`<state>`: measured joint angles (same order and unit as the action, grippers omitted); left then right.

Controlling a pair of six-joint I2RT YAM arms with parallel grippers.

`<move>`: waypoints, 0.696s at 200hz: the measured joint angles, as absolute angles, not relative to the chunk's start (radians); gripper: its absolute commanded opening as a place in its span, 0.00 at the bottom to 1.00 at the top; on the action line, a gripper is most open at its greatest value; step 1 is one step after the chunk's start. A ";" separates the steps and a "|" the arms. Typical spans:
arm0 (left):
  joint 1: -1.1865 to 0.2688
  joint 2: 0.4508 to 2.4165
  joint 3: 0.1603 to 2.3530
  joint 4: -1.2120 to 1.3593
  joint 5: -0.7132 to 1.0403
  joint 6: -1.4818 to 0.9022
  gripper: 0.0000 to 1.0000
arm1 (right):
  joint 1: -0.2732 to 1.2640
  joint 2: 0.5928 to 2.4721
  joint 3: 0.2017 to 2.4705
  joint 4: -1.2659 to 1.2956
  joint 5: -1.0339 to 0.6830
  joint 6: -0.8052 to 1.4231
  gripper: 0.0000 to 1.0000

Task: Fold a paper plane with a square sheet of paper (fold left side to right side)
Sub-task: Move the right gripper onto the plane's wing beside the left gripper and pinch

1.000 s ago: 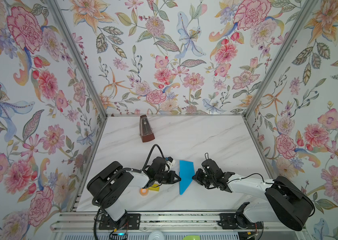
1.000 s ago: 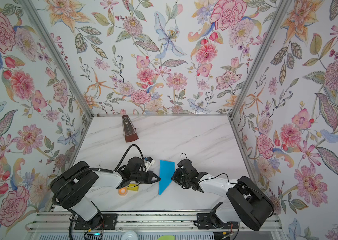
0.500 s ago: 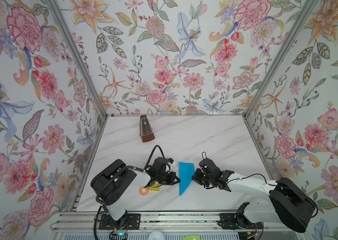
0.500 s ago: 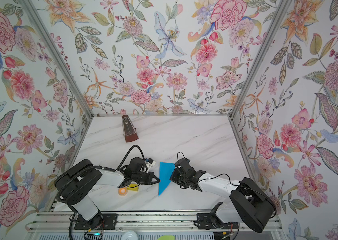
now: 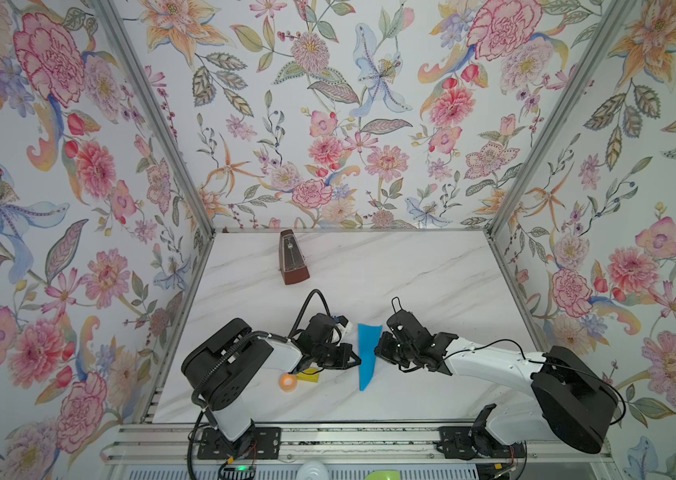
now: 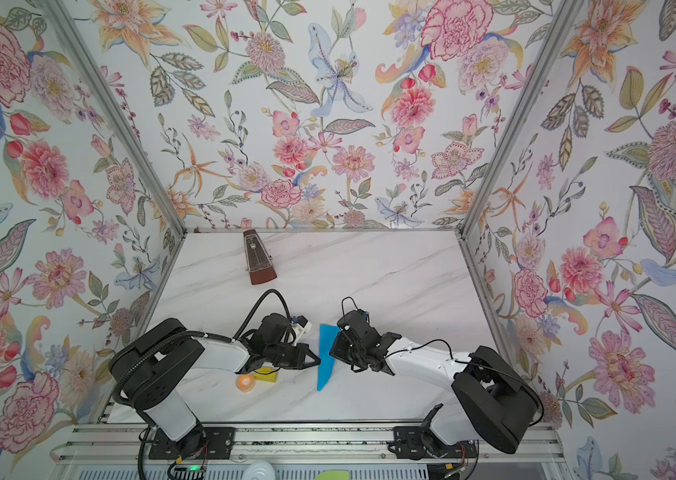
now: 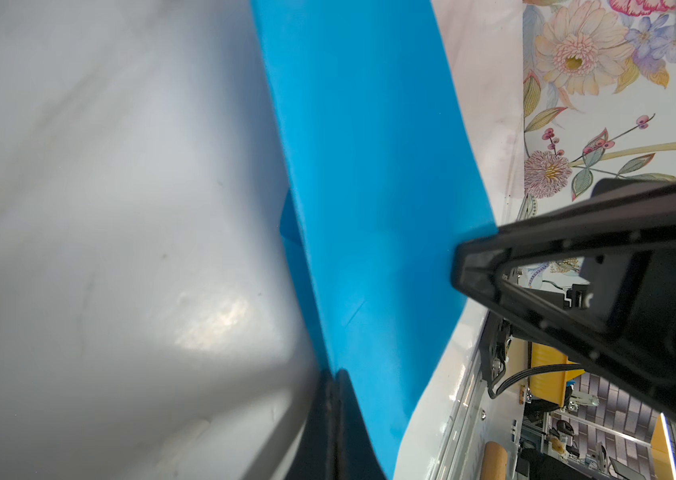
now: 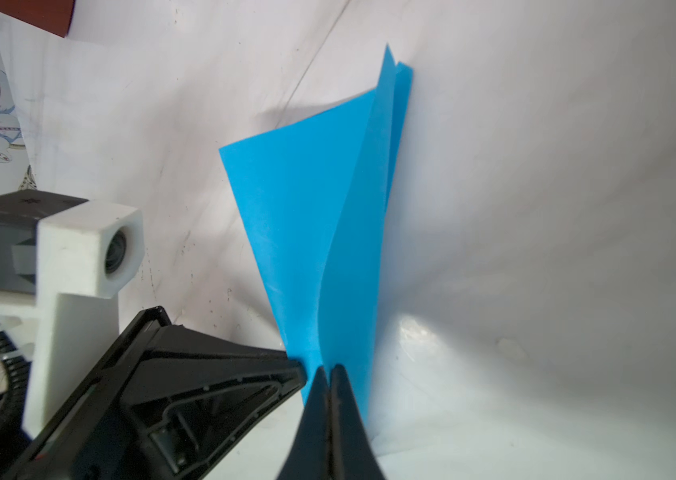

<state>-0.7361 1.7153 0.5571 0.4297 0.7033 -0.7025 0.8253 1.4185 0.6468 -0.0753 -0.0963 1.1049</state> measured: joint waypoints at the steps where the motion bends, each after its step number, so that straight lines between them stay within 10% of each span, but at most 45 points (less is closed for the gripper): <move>1: -0.736 1.715 0.557 0.429 0.703 -0.702 0.00 | 0.825 1.420 0.647 -0.075 -0.096 1.105 0.00; 139: -0.736 1.724 0.559 0.431 0.708 -0.686 0.00 | 0.837 1.573 0.733 0.006 -0.154 1.077 0.00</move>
<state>-0.7361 1.7237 0.5591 0.4313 0.7082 -0.6857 0.8368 1.5730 0.7330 0.0059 -0.1539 1.0771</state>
